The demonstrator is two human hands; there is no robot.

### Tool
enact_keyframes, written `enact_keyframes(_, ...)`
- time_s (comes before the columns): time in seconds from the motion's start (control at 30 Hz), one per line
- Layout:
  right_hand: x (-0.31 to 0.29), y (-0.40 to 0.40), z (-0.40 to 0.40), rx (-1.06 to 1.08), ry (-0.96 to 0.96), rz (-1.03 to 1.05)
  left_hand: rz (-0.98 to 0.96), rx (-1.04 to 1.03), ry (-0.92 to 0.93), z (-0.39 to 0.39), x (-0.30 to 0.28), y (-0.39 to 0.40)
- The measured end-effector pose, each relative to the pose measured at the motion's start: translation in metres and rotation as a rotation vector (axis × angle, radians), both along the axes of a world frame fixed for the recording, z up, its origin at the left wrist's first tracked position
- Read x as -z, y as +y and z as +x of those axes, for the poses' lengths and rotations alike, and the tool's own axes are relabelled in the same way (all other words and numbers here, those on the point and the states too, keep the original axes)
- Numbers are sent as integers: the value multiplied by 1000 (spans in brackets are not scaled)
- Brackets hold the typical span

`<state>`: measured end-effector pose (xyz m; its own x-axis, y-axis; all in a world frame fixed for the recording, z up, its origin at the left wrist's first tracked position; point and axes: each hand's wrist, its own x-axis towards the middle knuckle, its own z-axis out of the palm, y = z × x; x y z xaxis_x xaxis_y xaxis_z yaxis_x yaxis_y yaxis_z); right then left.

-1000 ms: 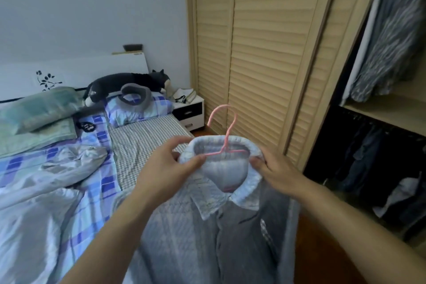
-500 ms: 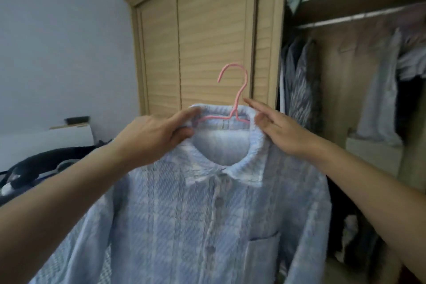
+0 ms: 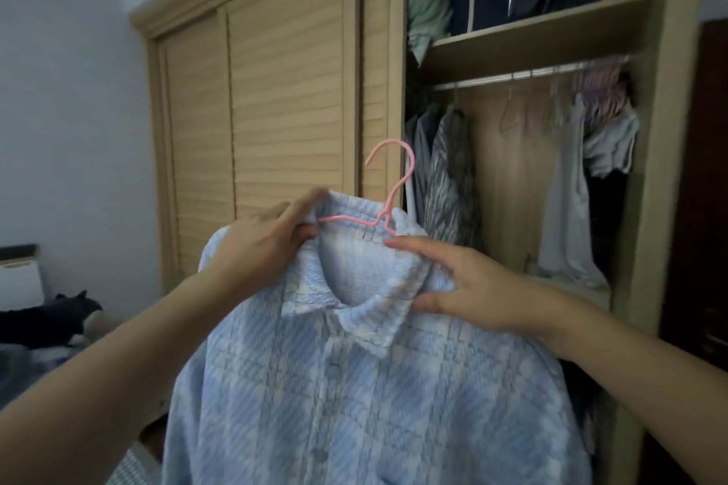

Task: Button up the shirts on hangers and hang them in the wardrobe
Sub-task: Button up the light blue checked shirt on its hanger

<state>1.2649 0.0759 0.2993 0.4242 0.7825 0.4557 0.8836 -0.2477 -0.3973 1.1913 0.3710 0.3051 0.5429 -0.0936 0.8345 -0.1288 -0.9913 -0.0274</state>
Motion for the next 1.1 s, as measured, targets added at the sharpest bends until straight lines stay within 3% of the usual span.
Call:
enact_keyframes(0.17, -47, -62, 53, 218, -178, -39, 117, 184, -127, 95, -33, -65)
enact_keyframes(0.27, -56, -100, 83, 188, -22, 33, 156, 242, -177, 144, -47, -91)
enact_keyframes(0.4, -57, -138, 110, 192, 140, 52, 119, 266, -114, 206, -51, -123)
enact_keyframes(0.5, -67, -168, 122, 140, 410, 116, 60, 307, -67, 240, -57, -150)
enact_keyframes(0.67, -60, -169, 167, 508, -123, -28, 48, 362, -90, 288, -69, -179)
enact_keyframes(0.8, -65, -173, 202, 542, -44, 233, 25, 399, -99, 329, -74, -189)
enact_keyframes(0.97, -106, -145, 238, 660, -92, 303, -1, 466, -120, 399, -111, -181)
enact_keyframes(1.1, -141, -103, 267, 603, 47, 456, -69, 577, -124, 465, -143, -156)
